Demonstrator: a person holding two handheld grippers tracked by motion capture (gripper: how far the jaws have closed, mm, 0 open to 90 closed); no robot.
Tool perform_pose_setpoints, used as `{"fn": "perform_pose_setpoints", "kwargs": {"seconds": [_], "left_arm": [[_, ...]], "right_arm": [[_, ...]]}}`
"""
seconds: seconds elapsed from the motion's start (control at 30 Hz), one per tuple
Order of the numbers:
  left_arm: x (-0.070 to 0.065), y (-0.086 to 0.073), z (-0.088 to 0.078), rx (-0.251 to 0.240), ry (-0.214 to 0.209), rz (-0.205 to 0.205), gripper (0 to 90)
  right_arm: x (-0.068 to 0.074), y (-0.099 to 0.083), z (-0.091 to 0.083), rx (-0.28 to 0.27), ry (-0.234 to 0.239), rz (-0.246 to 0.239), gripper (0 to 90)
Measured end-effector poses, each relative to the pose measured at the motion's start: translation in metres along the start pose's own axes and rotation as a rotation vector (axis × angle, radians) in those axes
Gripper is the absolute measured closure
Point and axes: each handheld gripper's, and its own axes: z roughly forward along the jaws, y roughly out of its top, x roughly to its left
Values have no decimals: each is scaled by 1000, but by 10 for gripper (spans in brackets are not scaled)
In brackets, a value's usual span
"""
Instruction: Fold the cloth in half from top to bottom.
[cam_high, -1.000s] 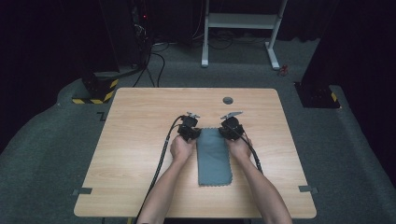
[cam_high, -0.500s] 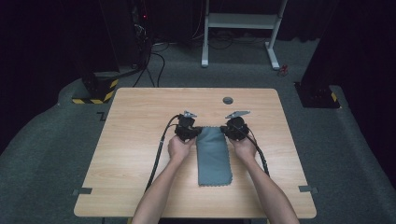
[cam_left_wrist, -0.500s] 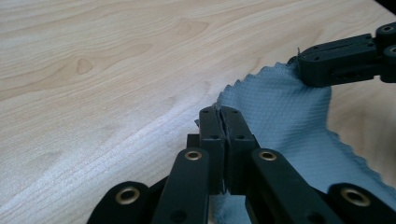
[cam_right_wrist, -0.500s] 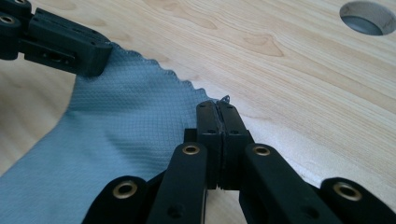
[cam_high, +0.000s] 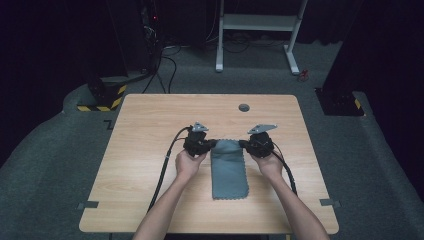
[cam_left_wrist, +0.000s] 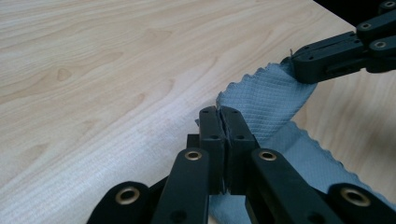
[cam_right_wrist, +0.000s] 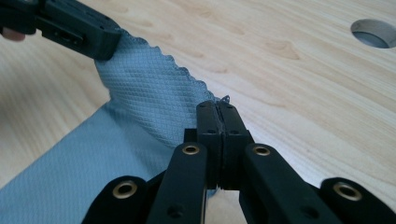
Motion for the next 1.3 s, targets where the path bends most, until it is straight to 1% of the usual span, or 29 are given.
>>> {"fn": "perform_pose_setpoints", "kwargs": {"seconds": [0.07, 0.1, 0.23, 0.37, 0.5, 0.6, 0.63, 0.7, 0.73, 0.8, 0.87, 0.9, 0.93, 0.97, 1.03, 1.07, 1.13, 1.17, 1.2, 1.23, 1.3], "left_arm": [[-4, -4, -2, -2, -7, 15, 883], [-6, -6, -4, 1, -9, 24, 883], [-13, -15, -6, 5, -21, 38, 883], [-18, -22, -8, 7, -32, 36, 883], [-21, -28, -8, 4, -35, 28, 883], [-22, -32, -9, 8, -36, 31, 883], [-22, -33, -8, 6, -40, 23, 883], [-22, -35, -9, 6, -42, 27, 883], [-23, -36, -9, 5, -46, 20, 883], [-24, -38, -10, 5, -45, 29, 883], [-26, -39, -10, 5, -38, 36, 883], [-27, -40, -10, 7, -35, 38, 883], [-26, -41, -11, 7, -33, 47, 883], [-27, -42, -11, 6, -36, 37, 883], [-26, -44, -11, 1, -41, 31, 882], [-26, -44, -12, 1, -41, 36, 882], [-27, -46, -13, -7, -45, 25, 882], [-28, -47, -14, -8, -44, 29, 882], [-28, -47, -14, -10, -46, 29, 882], [-28, -47, -15, -12, -46, 38, 882], [-29, -47, -17, -19, -50, 33, 882]], "right_arm": [[2, -3, -1, 5, 1, -19, 895], [4, -5, -2, 8, -1, -22, 895], [8, -12, -5, 11, 9, -32, 895], [12, -20, -7, 14, 20, -44, 895], [14, -26, -9, 8, 30, -37, 895], [16, -29, -10, 12, 35, -40, 895], [16, -30, -10, 10, 39, -35, 895], [16, -32, -10, 7, 49, -27, 895], [16, -33, -11, 6, 53, -21, 894], [16, -35, -13, -6, 61, -8, 894], [17, -36, -13, -13, 65, -13, 894], [17, -37, -14, -11, 68, -8, 894], [18, -37, -15, -15, 72, -9, 894], [18, -37, -15, -18, 75, -8, 894], [19, -38, -17, -25, 81, -9, 894], [19, -38, -17, -26, 84, -10, 893], [21, -39, -19, -26, 89, -3, 893], [21, -39, -19, -28, 90, -9, 893], [21, -40, -19, -27, 94, -5, 893], [22, -41, -20, -23, 96, -3, 893], [22, -42, -20, -27, 99, 0, 892]]}}
